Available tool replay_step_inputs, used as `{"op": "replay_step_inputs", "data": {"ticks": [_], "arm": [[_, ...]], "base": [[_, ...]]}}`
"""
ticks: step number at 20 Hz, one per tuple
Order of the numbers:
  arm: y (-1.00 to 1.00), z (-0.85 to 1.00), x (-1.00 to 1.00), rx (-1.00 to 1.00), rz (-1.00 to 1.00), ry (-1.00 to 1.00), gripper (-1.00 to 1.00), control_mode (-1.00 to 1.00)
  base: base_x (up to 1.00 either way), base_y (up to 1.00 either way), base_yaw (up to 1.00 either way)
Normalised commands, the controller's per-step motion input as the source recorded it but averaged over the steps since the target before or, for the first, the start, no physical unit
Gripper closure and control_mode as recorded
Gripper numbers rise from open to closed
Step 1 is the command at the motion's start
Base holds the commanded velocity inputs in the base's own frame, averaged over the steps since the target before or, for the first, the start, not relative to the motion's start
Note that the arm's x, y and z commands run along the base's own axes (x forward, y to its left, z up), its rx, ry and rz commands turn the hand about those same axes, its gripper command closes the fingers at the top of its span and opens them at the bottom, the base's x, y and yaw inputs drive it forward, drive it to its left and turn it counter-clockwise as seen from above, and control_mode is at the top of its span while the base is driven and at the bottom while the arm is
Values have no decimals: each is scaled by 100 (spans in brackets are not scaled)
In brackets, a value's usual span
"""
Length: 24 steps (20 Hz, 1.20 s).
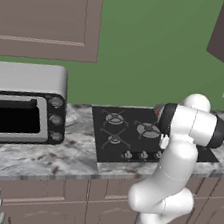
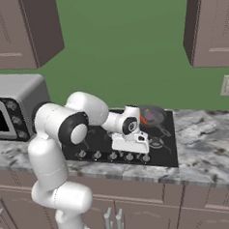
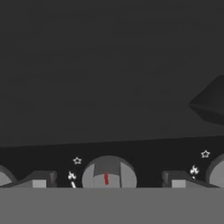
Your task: Put the carrot and eggplant in the pan. Then turn on the rear right burner and set the heat to medium.
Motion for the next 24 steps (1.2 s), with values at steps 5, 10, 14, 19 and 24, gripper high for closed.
{"op": "replay_step_inputs", "data": {"ticks": [5,10,14,19,24], "arm": [[0,-16,0,0,0,0,-100,-100],[0,-3,-1,0,0,0,-100,-100],[0,0,0,0,0,0,100,-100],[0,0,0,0,0,0,100,-100],[0,0,0,0,0,0,100,-100]], "base": [[0,0,0],[0,0,0],[0,0,0],[0,0,0],[0,0,0]]}}
